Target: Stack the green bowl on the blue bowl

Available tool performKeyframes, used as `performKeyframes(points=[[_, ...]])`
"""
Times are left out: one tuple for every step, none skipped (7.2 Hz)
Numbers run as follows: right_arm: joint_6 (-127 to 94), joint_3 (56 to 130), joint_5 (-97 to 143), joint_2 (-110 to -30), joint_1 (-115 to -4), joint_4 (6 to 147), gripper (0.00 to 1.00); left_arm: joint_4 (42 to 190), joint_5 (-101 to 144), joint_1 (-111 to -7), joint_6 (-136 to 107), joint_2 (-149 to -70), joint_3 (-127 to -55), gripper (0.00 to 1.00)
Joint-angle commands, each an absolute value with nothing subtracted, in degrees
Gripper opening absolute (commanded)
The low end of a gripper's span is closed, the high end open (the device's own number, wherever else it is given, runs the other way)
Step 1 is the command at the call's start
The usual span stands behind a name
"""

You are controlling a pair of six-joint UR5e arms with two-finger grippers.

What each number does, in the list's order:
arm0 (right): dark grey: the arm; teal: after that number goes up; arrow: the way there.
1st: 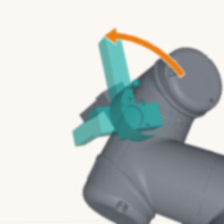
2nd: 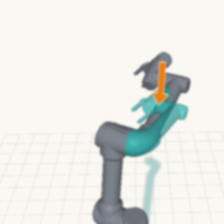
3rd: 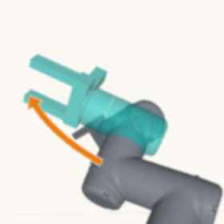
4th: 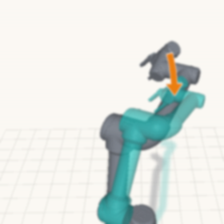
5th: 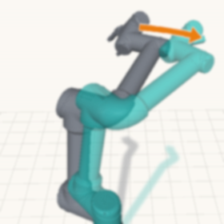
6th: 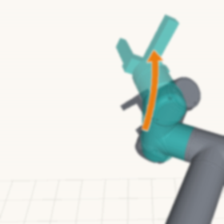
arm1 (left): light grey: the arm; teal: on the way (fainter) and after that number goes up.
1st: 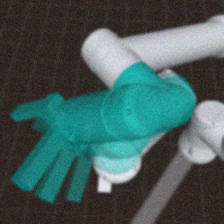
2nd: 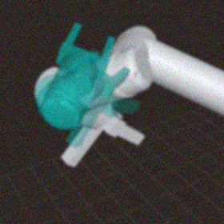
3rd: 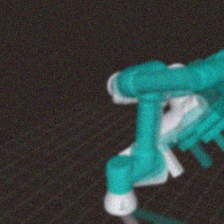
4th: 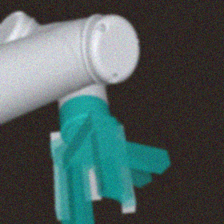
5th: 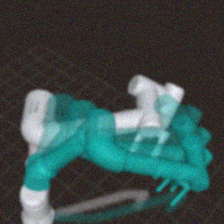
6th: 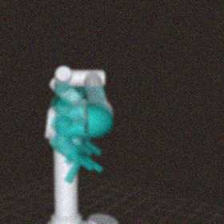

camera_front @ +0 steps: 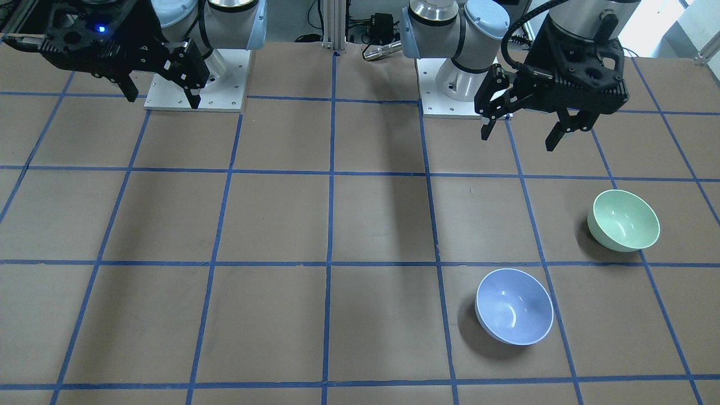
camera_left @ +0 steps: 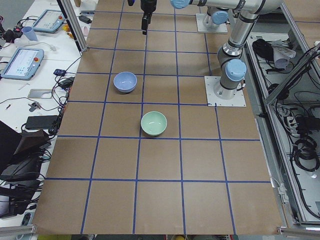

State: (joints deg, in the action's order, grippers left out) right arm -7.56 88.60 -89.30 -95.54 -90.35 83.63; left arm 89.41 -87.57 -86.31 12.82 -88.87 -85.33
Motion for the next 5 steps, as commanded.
performKeyframes(points=[[-7.6, 88.7, -89.3, -95.5, -90.4, 83.7, 1.00, 89.8, -87.5, -85.9, 8.6, -89.1, -85.3, 1.00], [-7.6, 88.6, -89.3, -95.5, -90.4, 83.7, 1.00, 89.8, -87.6, -85.9, 8.3, -89.2, -85.3, 1.00], [-7.6, 88.6, -89.3, -95.5, -90.4, 83.6, 1.00, 90.3, -87.6, -86.0, 8.3, -89.2, -85.3, 1.00], [-7.6, 88.6, -89.3, -95.5, -90.4, 83.7, 1.00, 91.0, -87.5, -86.0, 8.3, -89.2, -85.0, 1.00], [-7.6, 88.6, -89.3, -95.5, -90.4, 83.7, 1.00, 91.4, -87.6, -86.0, 8.3, -89.2, -84.9, 1.00]])
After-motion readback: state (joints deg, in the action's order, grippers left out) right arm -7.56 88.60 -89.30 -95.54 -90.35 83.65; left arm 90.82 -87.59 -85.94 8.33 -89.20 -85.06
